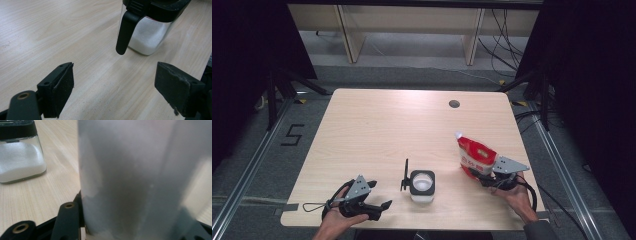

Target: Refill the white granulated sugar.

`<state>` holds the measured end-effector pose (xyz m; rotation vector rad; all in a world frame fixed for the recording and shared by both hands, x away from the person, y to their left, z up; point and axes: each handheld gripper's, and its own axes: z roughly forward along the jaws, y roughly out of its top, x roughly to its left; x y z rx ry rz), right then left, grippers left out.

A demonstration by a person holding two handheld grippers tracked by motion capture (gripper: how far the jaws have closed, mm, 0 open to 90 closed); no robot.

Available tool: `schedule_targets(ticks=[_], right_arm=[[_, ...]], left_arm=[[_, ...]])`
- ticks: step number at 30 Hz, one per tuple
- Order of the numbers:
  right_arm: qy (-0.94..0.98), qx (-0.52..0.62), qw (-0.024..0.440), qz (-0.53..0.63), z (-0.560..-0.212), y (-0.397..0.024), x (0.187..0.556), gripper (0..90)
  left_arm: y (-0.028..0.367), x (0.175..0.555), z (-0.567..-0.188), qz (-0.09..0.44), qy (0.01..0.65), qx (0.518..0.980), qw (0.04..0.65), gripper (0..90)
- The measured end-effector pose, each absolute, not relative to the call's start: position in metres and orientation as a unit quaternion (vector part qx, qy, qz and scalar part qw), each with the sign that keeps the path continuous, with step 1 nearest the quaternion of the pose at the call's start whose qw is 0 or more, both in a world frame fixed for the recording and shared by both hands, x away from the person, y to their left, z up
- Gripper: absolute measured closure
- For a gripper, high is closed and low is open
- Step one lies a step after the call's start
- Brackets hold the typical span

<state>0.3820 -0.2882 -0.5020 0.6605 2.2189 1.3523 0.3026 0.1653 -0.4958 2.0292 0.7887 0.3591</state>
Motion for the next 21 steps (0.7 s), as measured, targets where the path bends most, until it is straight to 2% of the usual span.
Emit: schedule_targets(ticks=[3,8,10,13,14,21], right_arm=[[0.806,0.243,0.227,0.490,-0.502,-0.289,0.381,50.8],[0.815,0.256,0.235,0.464,-0.500,-0.292,0.380,39.9],[0.809,0.272,0.221,0.472,-0.499,-0.295,0.380,36.3],[0.799,0.279,0.221,0.485,-0.496,-0.303,0.378,38.4],[0.792,0.291,0.206,0.495,-0.495,-0.303,0.374,38.3],[0.787,0.297,0.215,0.496,-0.493,-0.308,0.368,31.3]], left_arm=[[0.166,0.303,-0.495,0.146,0.315,0.827,0.443,15.4],[0.165,0.302,-0.496,0.143,0.324,0.820,0.450,15.4],[0.166,0.303,-0.496,0.144,0.320,0.822,0.448,15.4],[0.166,0.303,-0.496,0.145,0.319,0.822,0.449,15.4],[0.165,0.302,-0.496,0.142,0.327,0.819,0.450,15.4],[0.165,0.302,-0.496,0.141,0.326,0.819,0.450,15.4]])
